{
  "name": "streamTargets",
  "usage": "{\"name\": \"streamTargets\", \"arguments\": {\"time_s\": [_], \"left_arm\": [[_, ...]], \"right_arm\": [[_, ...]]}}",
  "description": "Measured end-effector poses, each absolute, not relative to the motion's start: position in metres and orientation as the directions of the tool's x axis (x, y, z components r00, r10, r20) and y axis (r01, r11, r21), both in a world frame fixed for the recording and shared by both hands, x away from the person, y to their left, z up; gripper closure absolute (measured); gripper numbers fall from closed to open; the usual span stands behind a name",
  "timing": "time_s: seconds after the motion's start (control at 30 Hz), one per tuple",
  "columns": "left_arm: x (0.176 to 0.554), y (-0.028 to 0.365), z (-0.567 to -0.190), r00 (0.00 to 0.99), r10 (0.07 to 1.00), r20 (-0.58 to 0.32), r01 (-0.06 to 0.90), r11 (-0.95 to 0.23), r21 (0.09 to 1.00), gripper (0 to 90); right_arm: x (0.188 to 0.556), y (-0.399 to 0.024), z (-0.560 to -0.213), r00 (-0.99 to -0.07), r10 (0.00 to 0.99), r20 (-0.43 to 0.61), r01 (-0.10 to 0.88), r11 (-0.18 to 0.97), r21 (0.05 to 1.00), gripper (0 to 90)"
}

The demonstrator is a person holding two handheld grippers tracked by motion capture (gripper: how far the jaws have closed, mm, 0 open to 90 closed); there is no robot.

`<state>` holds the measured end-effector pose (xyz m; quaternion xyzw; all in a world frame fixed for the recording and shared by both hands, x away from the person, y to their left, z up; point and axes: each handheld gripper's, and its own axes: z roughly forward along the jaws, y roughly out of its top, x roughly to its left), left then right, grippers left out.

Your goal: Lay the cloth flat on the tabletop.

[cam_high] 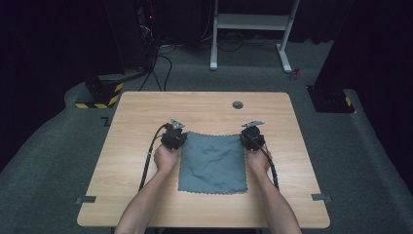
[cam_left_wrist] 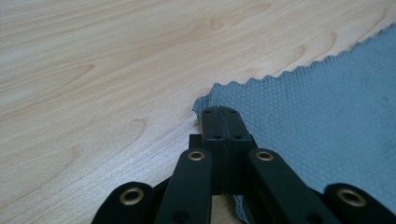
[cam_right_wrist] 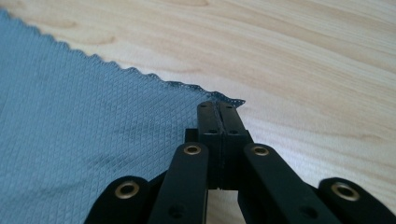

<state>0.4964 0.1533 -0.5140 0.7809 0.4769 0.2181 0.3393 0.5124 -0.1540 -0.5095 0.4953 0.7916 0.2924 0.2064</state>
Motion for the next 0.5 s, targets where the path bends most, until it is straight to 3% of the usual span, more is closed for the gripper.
{"name": "streamTargets", "arguments": {"time_s": [0.27,0.5], "left_arm": [[0.505,0.150,-0.514,0.460,0.884,0.079,0.604,-0.377,0.703,90.0],[0.510,0.148,-0.516,0.466,0.882,0.068,0.605,-0.374,0.703,89.0]], "right_arm": [[0.518,-0.149,-0.514,-0.439,0.896,-0.072,0.638,0.367,0.677,90.0],[0.521,-0.152,-0.514,-0.424,0.904,-0.061,0.648,0.350,0.676,89.1]]}}
